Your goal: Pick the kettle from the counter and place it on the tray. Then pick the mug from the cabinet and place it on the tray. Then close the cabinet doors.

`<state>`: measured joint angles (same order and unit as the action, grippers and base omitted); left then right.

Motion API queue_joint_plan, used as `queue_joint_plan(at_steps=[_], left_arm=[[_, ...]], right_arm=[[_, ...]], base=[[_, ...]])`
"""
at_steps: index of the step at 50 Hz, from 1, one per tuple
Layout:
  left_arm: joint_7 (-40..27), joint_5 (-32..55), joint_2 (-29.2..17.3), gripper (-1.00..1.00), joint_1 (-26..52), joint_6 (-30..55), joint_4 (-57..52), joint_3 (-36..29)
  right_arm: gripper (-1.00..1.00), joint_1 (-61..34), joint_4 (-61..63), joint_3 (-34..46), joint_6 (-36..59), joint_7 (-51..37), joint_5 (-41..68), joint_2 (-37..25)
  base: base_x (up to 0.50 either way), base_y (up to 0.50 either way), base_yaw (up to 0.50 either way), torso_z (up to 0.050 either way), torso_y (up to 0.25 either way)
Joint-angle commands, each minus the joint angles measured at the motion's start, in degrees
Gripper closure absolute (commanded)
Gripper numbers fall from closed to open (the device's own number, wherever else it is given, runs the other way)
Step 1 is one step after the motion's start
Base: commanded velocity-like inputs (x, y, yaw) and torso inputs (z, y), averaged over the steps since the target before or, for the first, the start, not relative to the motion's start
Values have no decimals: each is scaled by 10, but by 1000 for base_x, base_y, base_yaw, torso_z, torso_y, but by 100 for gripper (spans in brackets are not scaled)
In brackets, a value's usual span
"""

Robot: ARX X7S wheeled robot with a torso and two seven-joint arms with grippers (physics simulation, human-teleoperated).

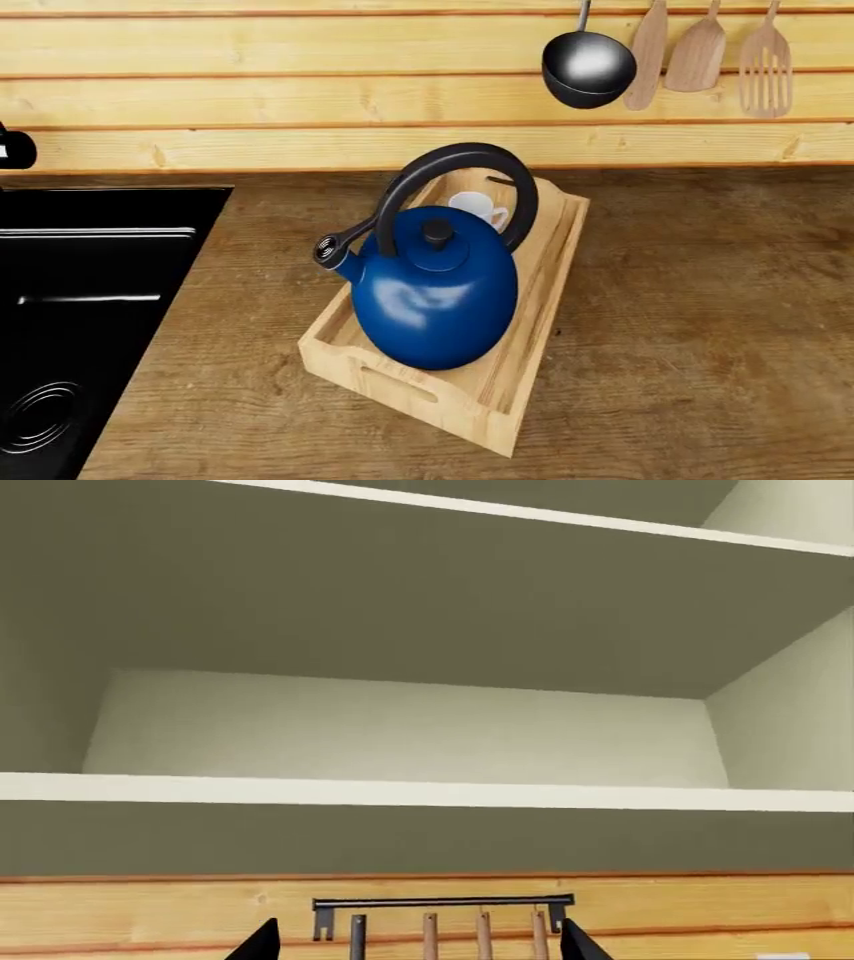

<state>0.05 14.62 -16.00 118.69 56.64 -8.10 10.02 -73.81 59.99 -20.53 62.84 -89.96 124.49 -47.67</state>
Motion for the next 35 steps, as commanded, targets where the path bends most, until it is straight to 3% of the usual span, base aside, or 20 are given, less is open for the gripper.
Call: queue_joint_plan(at_steps=[1,5,11,22,35], left_arm=[[0,1,123,-100,163,-25,175,-14],[-74,119,107,-100,163,-56,189,-58],[-124,219,116,-100,163,-100,224,-74],[-126,272,158,-100,163,-111,249,-95],[-170,371,160,-100,163,-160,242,-155]], right_arm=[[-100,2,0,-6,-12,0,12,-13],[-100,-3,0,1,-16,0,11,-19],[-100,-17,0,1,-10,0,31,-22],[-100,-18,0,-29,-15,0,68,-41],[-100,-19,0,-61,-28,0,101,-70]], base=[[0,0,0,0,0],[0,0,0,0,0],[0,0,0,0,0],[0,0,0,1,2],[0,0,0,1,2]])
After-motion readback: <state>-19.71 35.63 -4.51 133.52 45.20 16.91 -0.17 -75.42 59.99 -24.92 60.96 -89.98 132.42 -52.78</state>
